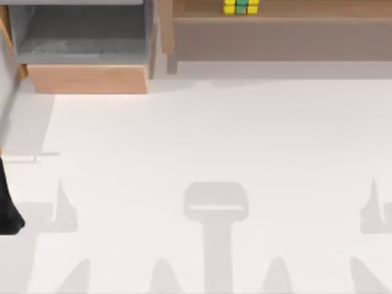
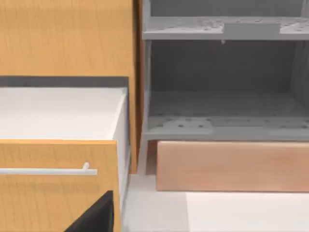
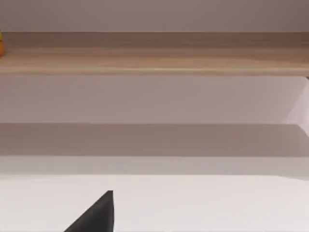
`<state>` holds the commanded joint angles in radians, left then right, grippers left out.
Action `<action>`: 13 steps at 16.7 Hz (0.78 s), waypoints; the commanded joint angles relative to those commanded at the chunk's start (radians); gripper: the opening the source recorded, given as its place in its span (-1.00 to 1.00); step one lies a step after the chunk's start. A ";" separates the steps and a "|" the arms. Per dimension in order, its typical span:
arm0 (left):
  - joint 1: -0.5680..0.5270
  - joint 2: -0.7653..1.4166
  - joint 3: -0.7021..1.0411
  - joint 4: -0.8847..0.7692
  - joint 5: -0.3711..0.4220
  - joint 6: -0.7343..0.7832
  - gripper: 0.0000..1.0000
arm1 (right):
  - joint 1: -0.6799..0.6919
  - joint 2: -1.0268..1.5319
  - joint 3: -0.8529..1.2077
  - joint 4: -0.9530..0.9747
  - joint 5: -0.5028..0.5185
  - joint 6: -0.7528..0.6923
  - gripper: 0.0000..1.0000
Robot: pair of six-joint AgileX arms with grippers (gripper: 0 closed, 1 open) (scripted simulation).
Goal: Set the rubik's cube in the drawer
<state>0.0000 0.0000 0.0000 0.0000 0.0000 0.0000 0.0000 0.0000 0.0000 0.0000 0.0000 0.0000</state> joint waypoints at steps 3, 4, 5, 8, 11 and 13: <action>-0.005 0.010 0.008 0.004 -0.004 0.001 1.00 | 0.000 0.000 0.000 0.000 0.000 0.000 1.00; -0.015 0.030 0.026 0.012 -0.012 0.002 1.00 | 0.000 0.000 0.000 0.000 0.000 0.000 1.00; -0.029 0.061 0.052 0.025 -0.025 0.004 1.00 | 0.000 0.000 0.000 0.000 0.000 0.000 1.00; -0.097 0.215 0.181 0.093 -0.088 0.012 1.00 | 0.000 0.000 0.000 0.000 0.000 0.000 1.00; -0.192 0.461 0.376 0.202 -0.179 0.021 1.00 | 0.000 0.000 0.000 0.000 0.000 0.000 1.00; -0.267 0.675 0.531 0.292 -0.248 0.026 1.00 | 0.000 0.000 0.000 0.000 0.000 0.000 1.00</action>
<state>-0.2668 0.6749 0.5311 0.2921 -0.2484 0.0265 0.0000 0.0000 0.0000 0.0000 0.0000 0.0000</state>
